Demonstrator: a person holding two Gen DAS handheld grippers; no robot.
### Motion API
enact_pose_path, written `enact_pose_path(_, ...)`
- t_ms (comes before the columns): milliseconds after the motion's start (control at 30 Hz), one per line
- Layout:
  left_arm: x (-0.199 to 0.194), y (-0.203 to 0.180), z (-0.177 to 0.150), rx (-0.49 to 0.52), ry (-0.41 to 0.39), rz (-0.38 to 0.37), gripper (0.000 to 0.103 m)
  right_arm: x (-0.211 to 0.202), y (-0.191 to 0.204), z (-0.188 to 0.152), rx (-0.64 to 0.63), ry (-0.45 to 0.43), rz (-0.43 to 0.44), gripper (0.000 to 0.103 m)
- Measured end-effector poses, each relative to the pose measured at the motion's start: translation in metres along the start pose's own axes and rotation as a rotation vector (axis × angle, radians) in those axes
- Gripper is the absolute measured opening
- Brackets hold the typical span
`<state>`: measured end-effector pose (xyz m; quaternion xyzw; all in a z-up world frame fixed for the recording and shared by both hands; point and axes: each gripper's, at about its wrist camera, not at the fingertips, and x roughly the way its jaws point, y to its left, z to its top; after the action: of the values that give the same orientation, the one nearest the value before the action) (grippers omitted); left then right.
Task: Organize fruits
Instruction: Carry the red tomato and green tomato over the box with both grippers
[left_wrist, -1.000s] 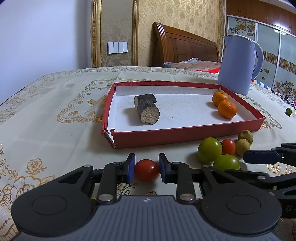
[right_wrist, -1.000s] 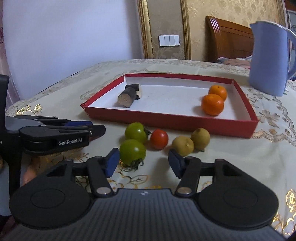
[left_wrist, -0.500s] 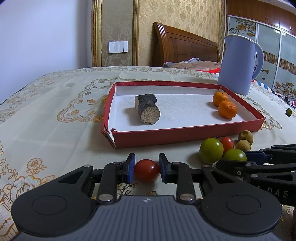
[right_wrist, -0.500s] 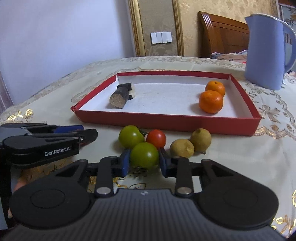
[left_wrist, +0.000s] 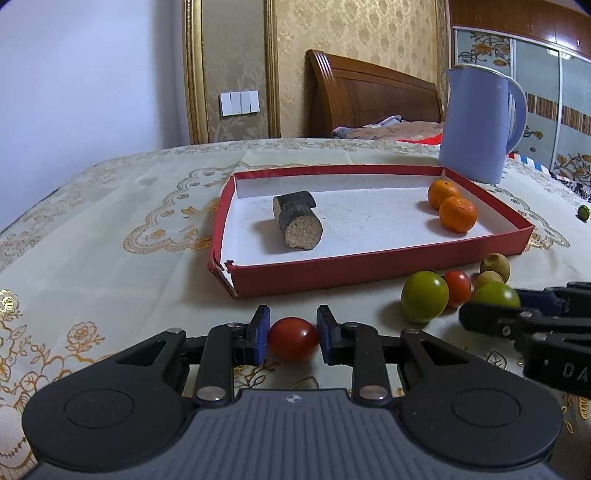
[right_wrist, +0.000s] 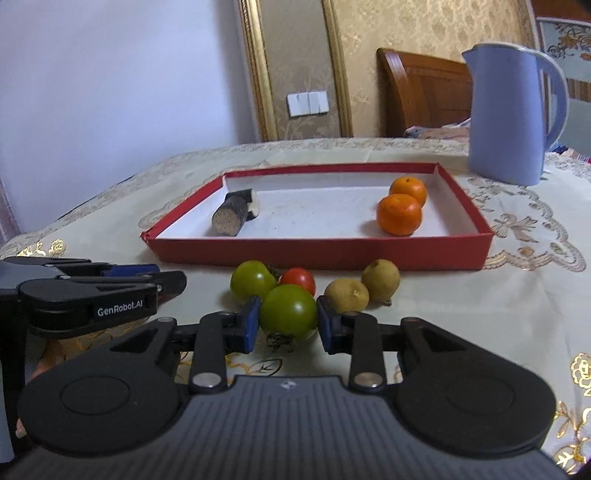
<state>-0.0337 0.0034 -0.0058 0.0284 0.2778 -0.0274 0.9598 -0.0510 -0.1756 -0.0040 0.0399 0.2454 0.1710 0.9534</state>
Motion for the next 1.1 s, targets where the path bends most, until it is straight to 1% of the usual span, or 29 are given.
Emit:
enact_pose_path(100,-0.002,-0.002,0.0,0.018,-0.009,-0.014,0.027,-0.002,-0.001,0.0,0.005,-0.014,-0.006,0.031)
enact_pose_path(233,-0.001,-0.006,0.003,0.04,0.0,-0.016,0.027,-0.004,-0.001,0.002,0.006,-0.023,-0.023,0.031)
enact_pose_path(333,0.001,-0.004,0.012,0.004,0.022,-0.04,0.027,-0.003,-0.004,0.008,0.015,-0.029,-0.039,0.031)
enact_pose_path(400,0.0,-0.004,0.018,-0.014,0.014,-0.056,0.027,-0.004,-0.007,0.012,0.011,-0.038,-0.046,0.031)
enact_pose_path(500,-0.001,-0.01,0.026,0.0,-0.014,-0.028,0.027,-0.004,-0.011,0.016,0.015,-0.059,-0.069,0.031)
enact_pose_path(700,0.004,-0.022,0.039,0.005,-0.033,-0.016,0.027,0.002,-0.02,0.03,0.026,-0.067,-0.105,0.031)
enact_pose_path(933,0.016,-0.022,0.053,-0.009,-0.025,-0.004,0.027,0.016,-0.033,0.048,0.044,-0.062,-0.149,0.031)
enact_pose_path(1033,0.026,-0.021,0.058,-0.026,-0.008,-0.009,0.027,0.026,-0.035,0.054,0.037,-0.056,-0.168,0.031)
enact_pose_path(1100,0.032,-0.021,0.061,-0.028,-0.006,0.008,0.027,0.034,-0.038,0.058,0.041,-0.047,-0.172,0.031)
